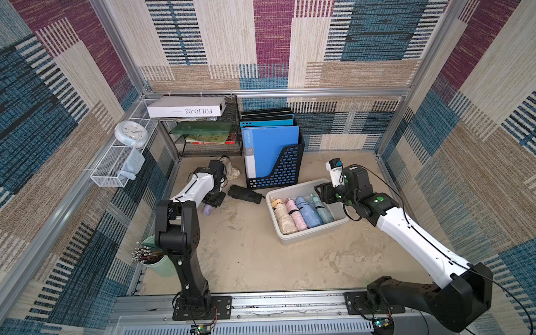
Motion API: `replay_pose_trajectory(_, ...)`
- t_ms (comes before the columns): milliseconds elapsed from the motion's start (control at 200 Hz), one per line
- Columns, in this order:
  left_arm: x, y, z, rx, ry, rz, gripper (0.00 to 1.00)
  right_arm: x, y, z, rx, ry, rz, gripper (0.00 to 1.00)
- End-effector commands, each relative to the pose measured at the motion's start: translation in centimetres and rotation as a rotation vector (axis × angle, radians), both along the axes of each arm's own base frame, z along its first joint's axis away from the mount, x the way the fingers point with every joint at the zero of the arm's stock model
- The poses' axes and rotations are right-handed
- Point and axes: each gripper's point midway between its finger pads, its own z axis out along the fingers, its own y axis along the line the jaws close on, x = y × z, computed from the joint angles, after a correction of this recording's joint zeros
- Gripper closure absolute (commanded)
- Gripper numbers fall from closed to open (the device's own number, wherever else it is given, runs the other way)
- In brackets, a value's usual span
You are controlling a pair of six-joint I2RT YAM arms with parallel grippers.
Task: Put the umbrella into the storage box
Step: Pick up the umbrella from the center of the board.
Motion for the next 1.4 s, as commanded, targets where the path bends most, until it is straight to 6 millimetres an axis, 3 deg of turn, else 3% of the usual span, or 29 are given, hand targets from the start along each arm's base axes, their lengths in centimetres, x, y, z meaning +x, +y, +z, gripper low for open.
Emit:
replay_pose_trajectory(0,-0.9,-1.3,2.0,-0.088,-0.058,0.048,0.70,0.0,0.4,0.9,0.033,-0.031,0.014,0.37)
replay_pose_trajectory(115,-2.1,-3.6,4.7,-0.235,-0.140,0.068,0.69,-0.4,0.6,1.4,0.057,-0.037,0.028,0.37)
replay_pose_trajectory(270,-3.7,-8.3,9.4,-0.522,-0.265,0.047,0.69,-1.1,1.6,2.5,0.115,-0.042,0.082,0.37)
replay_pose_trajectory(426,-5.5,-12.7,14.4,-0.826,-0.373,0.001,0.69,-3.0,4.6,4.5,0.238,-0.050,0.250,0.37)
replay_pose_trajectory(701,-9.1,-18.2,21.6,-1.192,-0.476,-0.162,0.68,-6.0,9.8,8.6,0.465,-0.023,0.520,0.36)
replay_pose_trajectory(882,-12.1,-21.3,23.6,-1.281,-0.447,-0.324,0.67,-7.7,13.3,12.3,0.588,-0.004,0.700,0.33)
replay_pose_trajectory(1022,-14.0,-23.9,24.8,-1.336,-0.417,-0.441,0.67,-8.9,15.6,13.9,0.649,0.020,0.816,0.31)
replay_pose_trajectory(1207,-15.7,-26.9,25.9,-1.399,-0.362,-0.552,0.67,-9.7,17.3,14.4,0.684,0.057,0.899,0.26)
replay_pose_trajectory(1398,-16.2,-28.1,26.2,-1.418,-0.321,-0.592,0.67,-10.2,17.7,14.5,0.723,0.081,0.932,0.27)
